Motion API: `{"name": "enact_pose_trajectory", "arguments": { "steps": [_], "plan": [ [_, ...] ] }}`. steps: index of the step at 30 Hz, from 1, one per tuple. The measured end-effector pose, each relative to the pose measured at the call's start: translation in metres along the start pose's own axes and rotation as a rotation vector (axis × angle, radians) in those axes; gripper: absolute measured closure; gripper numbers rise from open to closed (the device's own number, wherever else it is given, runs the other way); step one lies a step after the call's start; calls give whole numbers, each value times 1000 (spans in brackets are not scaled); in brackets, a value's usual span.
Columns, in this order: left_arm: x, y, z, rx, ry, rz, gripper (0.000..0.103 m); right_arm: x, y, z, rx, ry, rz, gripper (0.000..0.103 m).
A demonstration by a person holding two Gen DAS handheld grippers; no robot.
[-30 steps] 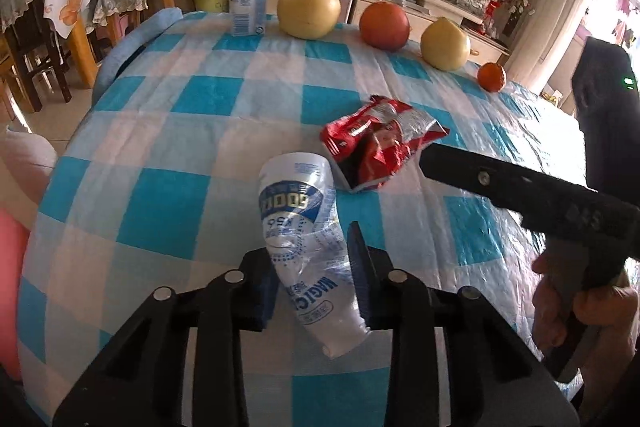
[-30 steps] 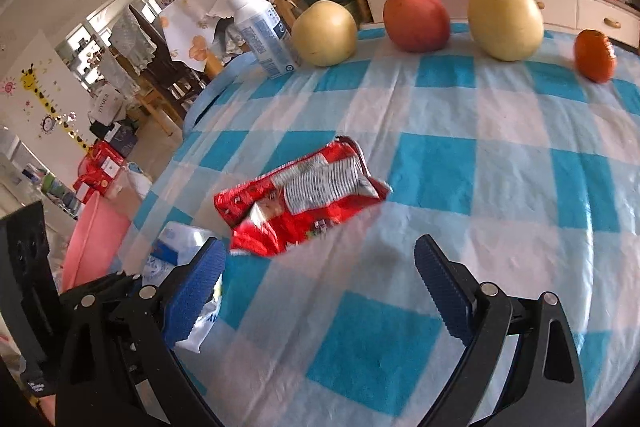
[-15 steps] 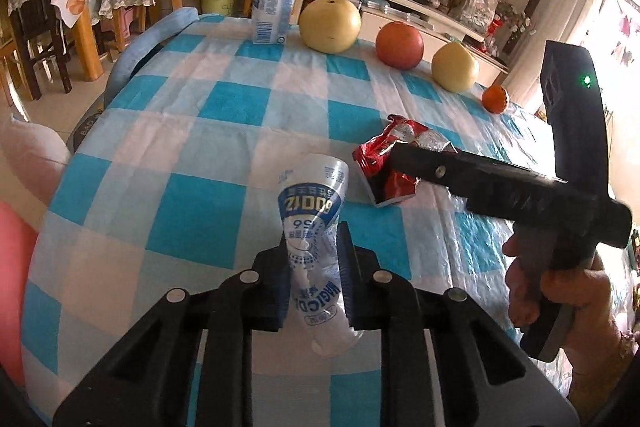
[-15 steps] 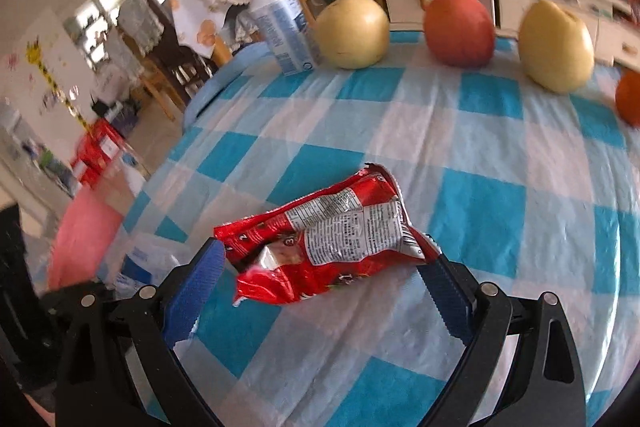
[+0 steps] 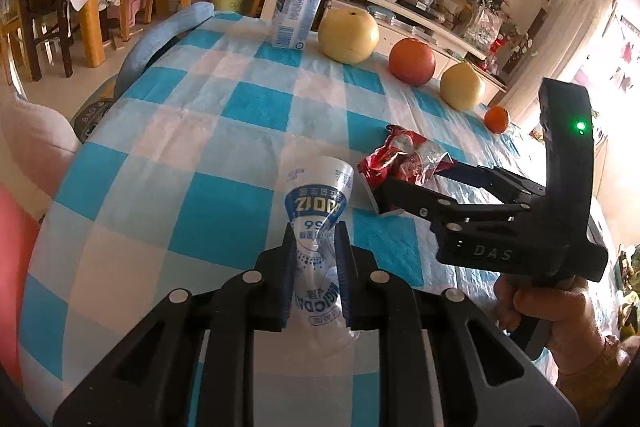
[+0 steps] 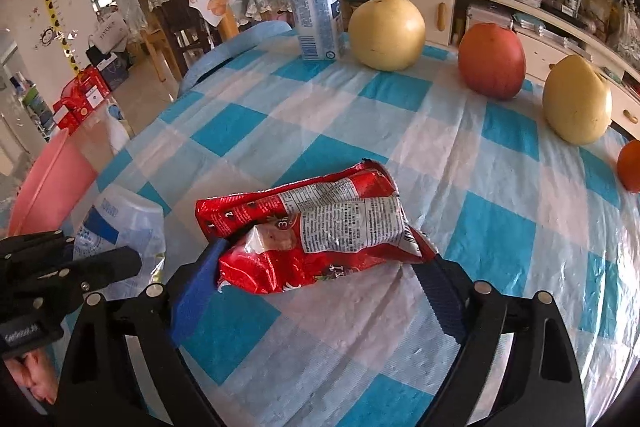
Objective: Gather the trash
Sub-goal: 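Grasp the red snack bag with the right tool while the left holds the bottle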
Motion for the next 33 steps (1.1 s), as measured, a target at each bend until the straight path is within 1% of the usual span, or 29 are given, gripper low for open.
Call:
{"name": "enact_pose_trajectory", "arguments": {
  "steps": [1, 5, 10, 11, 14, 16, 17, 22, 27, 29, 30, 33],
  "plan": [
    [1, 0, 0, 0, 4, -3, 83, 1, 0, 0, -3, 4, 6, 20],
    [3, 1, 2, -5, 16, -21, 83, 6, 1, 1, -11, 26, 8, 25],
    [5, 2, 4, -11, 31, -39, 83, 8, 5, 0, -26, 27, 24, 38],
    [5, 3, 4, -13, 34, -42, 83, 8, 6, 0, -31, 29, 23, 40],
    [7, 5, 4, -19, 43, -48, 83, 10, 11, 0, -48, 35, 18, 48],
    [8, 6, 5, -21, 42, -52, 83, 11, 14, 0, -62, 40, 9, 55],
    [9, 7, 4, -23, 41, -52, 83, 12, 15, -1, -68, 41, 5, 57],
    [16, 13, 4, -32, 53, -53, 83, 13, 23, 0, -94, 42, -21, 74],
    [23, 21, 5, -46, 60, -57, 83, 19, 30, -3, -114, 56, -57, 76],
    [25, 24, 6, -52, 62, -61, 83, 21, 33, -3, -127, 57, -70, 78],
    [27, 26, 6, -55, 63, -62, 83, 24, 36, -4, -138, 58, -82, 82],
    [32, 29, 6, -63, 71, -64, 83, 29, 41, -6, -148, 62, -89, 83]
  ]
}}
Point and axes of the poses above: each gripper's, at about its wrist camera, not at the fingertips, and y roughly against the way its jaws point, x to its left, z to its top, the point moved 8 cm from there along -y, roughly the way its jaws point, and after that the axes turned 2 degrees about -y, right-handed, at the moved point
